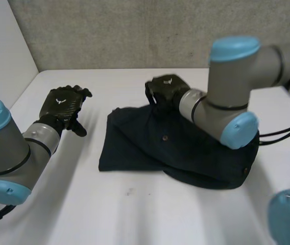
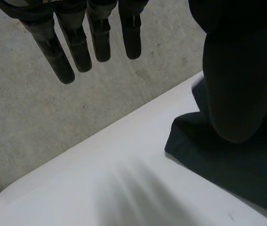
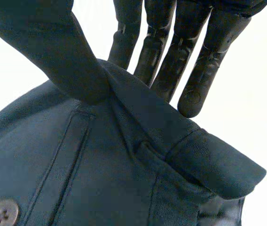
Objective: Fold the shorts.
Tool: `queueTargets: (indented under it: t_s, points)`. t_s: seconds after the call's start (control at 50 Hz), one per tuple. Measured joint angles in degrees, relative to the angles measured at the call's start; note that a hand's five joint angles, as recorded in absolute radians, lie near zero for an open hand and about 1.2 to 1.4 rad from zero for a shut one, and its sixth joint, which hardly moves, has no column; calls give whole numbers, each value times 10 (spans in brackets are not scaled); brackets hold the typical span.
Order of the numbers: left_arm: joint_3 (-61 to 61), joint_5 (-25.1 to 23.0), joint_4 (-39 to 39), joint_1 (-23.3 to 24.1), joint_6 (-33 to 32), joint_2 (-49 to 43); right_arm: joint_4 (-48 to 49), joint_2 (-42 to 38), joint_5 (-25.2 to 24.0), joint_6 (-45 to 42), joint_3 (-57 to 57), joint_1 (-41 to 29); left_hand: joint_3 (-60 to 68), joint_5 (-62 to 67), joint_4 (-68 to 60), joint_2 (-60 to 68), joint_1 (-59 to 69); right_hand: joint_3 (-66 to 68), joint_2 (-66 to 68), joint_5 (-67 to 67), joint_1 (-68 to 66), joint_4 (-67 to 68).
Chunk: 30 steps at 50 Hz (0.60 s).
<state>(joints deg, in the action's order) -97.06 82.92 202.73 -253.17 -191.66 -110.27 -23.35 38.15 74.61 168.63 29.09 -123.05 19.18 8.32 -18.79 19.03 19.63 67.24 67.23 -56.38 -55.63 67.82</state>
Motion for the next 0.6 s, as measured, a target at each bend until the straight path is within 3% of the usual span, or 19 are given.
queueTargets:
  t_s: [0.18,0.42,0.48,0.5,0.52,0.54,0.6]
  points:
    - [25,-27,0,4,-2,-23,1,219,3,-151,181,-4,-49,-49,51,-56,-53,0,0,0,0,0]
    - [70,-59,18,27,-3,-85,4,359,9,-207,353,-6,-48,-44,50,-49,-45,0,0,0,-3,0]
    - [80,-61,19,34,-3,-103,16,385,14,-206,387,-3,55,57,-51,58,62,0,0,0,-3,0]
    - [85,-64,17,38,-4,-113,25,395,19,-205,401,-1,218,227,-225,223,264,0,0,0,-3,0]
    - [87,-66,16,39,-4,-116,29,399,23,-205,406,-1,267,275,-275,285,322,0,0,0,-3,0]
    - [90,-69,14,41,-4,-121,38,404,31,-205,417,1,408,415,-416,414,457,0,0,0,-3,1]
    - [94,-74,1,43,-4,-125,61,410,54,-203,437,2,481,471,-492,489,471,0,0,0,-3,3]
